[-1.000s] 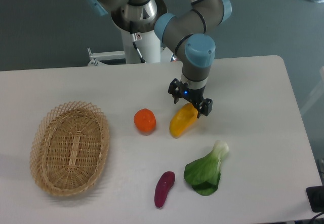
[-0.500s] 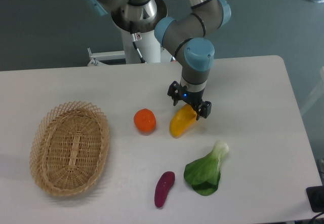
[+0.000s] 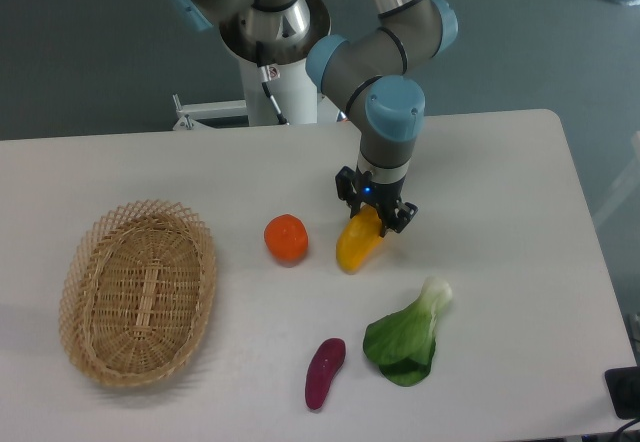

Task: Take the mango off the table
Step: 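Lift the held mango up off the table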

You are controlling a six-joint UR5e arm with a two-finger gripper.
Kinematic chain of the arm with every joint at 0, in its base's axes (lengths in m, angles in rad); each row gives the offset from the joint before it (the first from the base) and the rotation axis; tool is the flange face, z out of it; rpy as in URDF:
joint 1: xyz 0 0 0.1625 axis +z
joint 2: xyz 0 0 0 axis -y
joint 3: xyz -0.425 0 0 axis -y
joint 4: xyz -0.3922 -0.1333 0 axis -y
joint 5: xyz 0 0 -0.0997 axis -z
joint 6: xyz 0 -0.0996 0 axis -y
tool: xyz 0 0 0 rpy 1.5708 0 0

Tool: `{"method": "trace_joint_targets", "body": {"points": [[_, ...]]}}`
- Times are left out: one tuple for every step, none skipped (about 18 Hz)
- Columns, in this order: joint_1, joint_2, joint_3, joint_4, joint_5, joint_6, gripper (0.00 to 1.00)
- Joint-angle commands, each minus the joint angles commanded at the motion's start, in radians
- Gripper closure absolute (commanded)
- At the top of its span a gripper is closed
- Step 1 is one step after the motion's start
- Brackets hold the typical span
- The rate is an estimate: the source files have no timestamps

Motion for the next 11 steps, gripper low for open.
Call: {"method": "trace_joint_targets", "body": {"points": [[0.002,0.005,0.002,0.0,0.0,0.0,0.45],[0.002,0.012,0.009,-0.002,-0.003,0.0,0.46],[0.003,0.02,0.015,-0.003,-0.005,0.0,0.46],[0.002,0.053,0.026,-0.014,-0.006,0.0,0.46],[0.002,0.066,0.035,-0.015,-0.015,-0.002,0.46],[0.003,0.075,0.044,-0.015,-0.032,-0.003,0.46],[0.003,0.087,0.067,-0.015,-0.078,-0.04,0.46],[0.003,0.092,0.092,-0.015,-0.115,-0.087,0.45],[0.002,0.094,0.118,-0.015,-0.144,-0.127,0.45],[0.002,0.095,0.139,-0.017,-0.159,-0.15,0.45],[0.002,0.095,0.156,-0.015,-0.163,-0.164,0.45]]}}
